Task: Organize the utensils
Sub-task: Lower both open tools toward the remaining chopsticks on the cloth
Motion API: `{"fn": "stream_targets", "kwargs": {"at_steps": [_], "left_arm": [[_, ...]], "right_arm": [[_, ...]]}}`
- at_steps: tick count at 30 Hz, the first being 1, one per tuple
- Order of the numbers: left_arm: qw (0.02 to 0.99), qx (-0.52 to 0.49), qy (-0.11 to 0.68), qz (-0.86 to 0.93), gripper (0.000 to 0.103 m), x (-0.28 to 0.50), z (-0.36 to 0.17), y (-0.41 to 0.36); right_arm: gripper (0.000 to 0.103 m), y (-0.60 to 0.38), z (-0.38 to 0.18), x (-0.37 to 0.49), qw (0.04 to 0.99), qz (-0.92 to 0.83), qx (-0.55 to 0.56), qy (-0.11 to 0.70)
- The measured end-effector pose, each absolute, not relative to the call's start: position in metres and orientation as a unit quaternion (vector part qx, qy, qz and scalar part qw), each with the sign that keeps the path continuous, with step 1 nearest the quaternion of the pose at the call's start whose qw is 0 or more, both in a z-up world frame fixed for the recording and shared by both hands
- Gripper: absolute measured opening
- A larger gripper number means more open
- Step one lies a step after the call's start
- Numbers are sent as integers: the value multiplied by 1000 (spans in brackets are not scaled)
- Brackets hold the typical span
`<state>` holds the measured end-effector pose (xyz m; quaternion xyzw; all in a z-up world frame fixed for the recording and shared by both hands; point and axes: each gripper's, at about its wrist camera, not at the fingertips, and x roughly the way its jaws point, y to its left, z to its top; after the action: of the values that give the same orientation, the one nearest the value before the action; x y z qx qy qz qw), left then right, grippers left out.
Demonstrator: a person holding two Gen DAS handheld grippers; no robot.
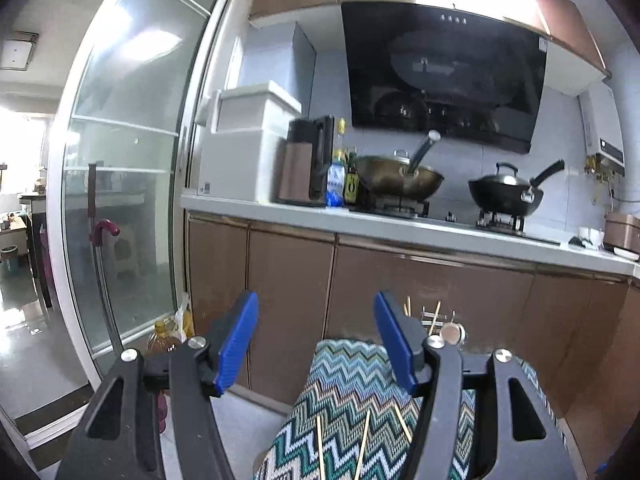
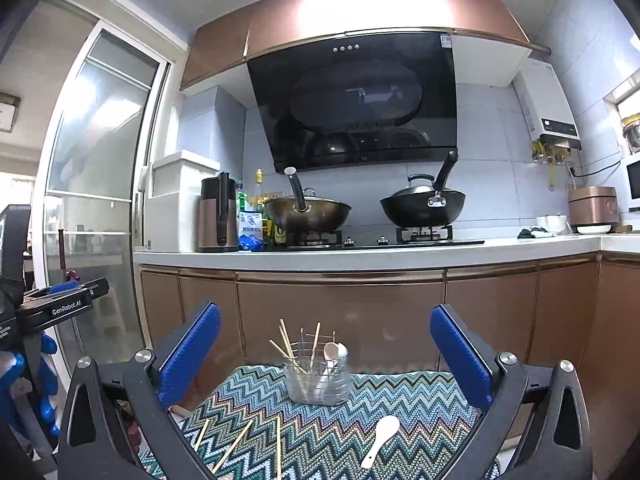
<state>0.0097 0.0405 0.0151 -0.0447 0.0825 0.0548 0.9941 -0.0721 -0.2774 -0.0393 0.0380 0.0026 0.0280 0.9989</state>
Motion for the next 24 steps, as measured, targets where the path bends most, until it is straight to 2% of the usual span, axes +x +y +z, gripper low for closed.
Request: {"fn": "stream_targets", "kwargs": {"at_steps": [4, 15, 18, 24], "left_arm": [[994, -50, 69, 65, 59, 8, 16, 47], [983, -68, 166, 31, 59, 47, -14, 65], [975, -68, 211, 23, 59, 68, -36, 66], [950, -75, 300, -37, 58, 109, -80, 58]], "right_arm": [[103, -275, -42, -73, 998, 44, 36, 3], [102, -262, -64, -45, 995, 68, 26, 71], [97, -262, -74, -32, 993, 72, 27, 94], [73, -262, -101, 2, 982, 92, 36, 162]]}}
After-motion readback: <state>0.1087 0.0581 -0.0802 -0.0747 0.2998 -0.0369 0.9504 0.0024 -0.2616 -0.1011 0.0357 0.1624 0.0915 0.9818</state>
